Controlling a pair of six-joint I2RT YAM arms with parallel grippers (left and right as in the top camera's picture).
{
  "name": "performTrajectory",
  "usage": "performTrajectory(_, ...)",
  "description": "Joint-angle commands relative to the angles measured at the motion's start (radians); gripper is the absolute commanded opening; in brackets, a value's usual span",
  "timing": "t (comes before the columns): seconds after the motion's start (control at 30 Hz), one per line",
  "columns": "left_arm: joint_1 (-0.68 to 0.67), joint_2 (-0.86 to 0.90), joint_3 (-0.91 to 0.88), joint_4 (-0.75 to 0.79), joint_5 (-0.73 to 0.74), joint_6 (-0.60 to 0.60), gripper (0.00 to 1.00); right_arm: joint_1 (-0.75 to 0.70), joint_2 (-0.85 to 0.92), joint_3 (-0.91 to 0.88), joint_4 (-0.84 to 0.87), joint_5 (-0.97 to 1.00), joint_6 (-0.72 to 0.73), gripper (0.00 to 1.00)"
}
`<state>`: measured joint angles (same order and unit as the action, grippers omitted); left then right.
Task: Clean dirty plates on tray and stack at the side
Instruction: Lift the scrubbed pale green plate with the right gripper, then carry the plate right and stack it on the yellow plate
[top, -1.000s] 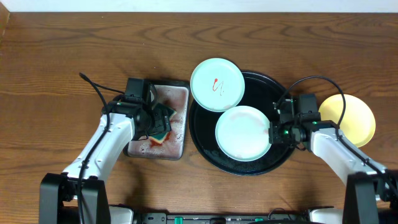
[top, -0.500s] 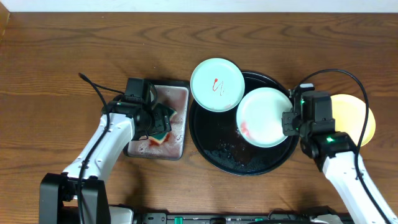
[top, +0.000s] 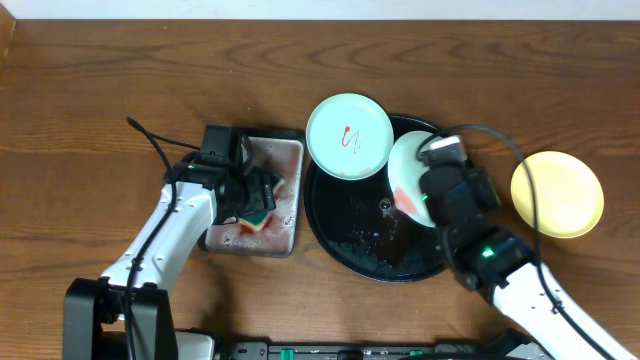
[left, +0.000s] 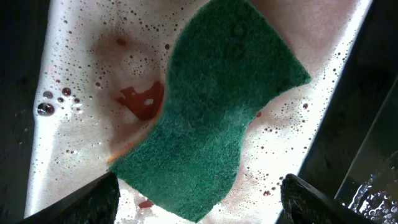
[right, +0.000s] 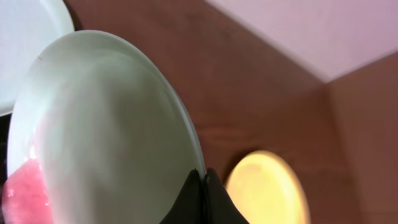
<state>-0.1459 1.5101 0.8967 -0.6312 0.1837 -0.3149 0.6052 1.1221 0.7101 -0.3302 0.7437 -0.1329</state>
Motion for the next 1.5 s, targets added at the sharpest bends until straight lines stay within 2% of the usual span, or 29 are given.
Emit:
performTrajectory(0.0,0.002,0.005,-0.010,-0.001,-0.009,-0.005,0.83,0.096,-0.011,0.016,0.042,0.196,-0.165,0.01)
performTrajectory(0.27,0.002,0.005,-0.010,-0.001,-0.009,-0.005,0.83,0.252,-0.011,0.016,0.187,0.338,-0.351,0.01)
performTrajectory(0.43,0.002,0.005,-0.010,-0.001,-0.009,-0.005,0.83,0.267,-0.011,0.016,0.266,0.359,-0.381,0.01)
performTrajectory(0.7,0.002,0.005,-0.010,0.000,-0.009,-0.005,0.83,0.266,-0.011,0.016,0.294,0.359,-0.434,0.01)
performTrajectory(1.23,0.002,0.005,-0.010,0.000,-0.009,-0.005,0.83,0.243,-0.011,0.016,0.323,0.358,-0.428,0.01)
performTrajectory(1.37,0.002,0.005,-0.010,0.000,-0.009,-0.005,0.83,0.203,-0.011,0.016,0.322,0.350,-0.364,0.01)
performTrajectory(1.47,0.002,0.005,-0.010,0.000,-0.009,-0.005,0.83,0.140,-0.009,0.016,0.312,0.348,-0.249,0.01)
